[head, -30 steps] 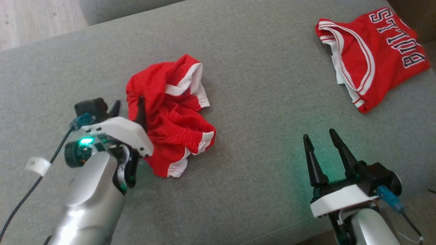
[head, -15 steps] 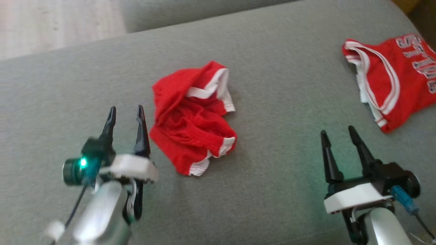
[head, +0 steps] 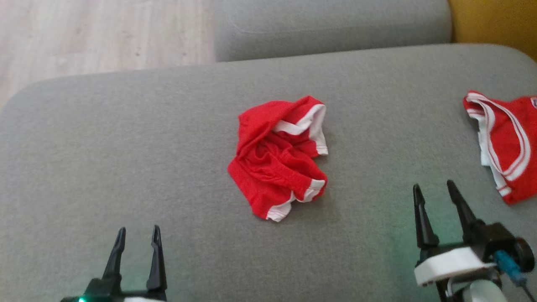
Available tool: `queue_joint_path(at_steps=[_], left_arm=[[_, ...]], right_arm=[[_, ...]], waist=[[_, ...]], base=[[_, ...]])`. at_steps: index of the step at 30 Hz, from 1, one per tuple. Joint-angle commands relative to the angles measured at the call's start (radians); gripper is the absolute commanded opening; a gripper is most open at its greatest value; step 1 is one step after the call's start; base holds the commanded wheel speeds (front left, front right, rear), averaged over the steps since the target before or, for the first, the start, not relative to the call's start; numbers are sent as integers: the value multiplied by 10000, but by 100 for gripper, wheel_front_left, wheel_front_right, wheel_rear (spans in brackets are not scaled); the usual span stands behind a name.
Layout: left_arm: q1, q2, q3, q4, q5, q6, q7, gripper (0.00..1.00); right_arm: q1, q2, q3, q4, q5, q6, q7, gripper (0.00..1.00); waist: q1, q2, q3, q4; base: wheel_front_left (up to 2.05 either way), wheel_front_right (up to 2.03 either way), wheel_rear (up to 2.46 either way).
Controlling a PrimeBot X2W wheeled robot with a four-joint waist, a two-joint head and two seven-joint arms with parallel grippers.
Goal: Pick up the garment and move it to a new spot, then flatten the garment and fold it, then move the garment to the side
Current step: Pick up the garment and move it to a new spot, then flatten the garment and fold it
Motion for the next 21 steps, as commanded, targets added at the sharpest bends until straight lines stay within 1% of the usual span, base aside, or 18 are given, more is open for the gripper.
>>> queue_joint_path(at_steps=[1, 5, 9, 13, 21], left_arm=[[-299, -57, 535, -358, 141, -147, -96, 100], [23, -392, 1078, -298, 355, -596, -96, 100], [121, -642, 1485, -167, 595, -1006, -96, 100], [118, -831, 1766, -72, 836, -1269, -96, 100], [-17, -982, 2051, -17, 1269, -1591, -97, 100]], right_arm=[[-92, -132, 230, -206, -23, -9, -110, 100], [233, -90, 412, -3, 71, -9, -110, 100], [409, -37, 546, 97, 186, -9, -110, 100], [440, -7, 707, 131, 218, -9, -110, 100], [355, 9, 878, 199, 243, -9, -110, 100]], waist=[[2, -1, -206, 229], [2, -1, -398, 416], [2, -1, -470, 421], [2, -1, -482, 314], [2, -1, -423, 80]], base=[[0, 0, 0], [0, 0, 0], [0, 0, 0], [0, 0, 0], [0, 0, 0]])
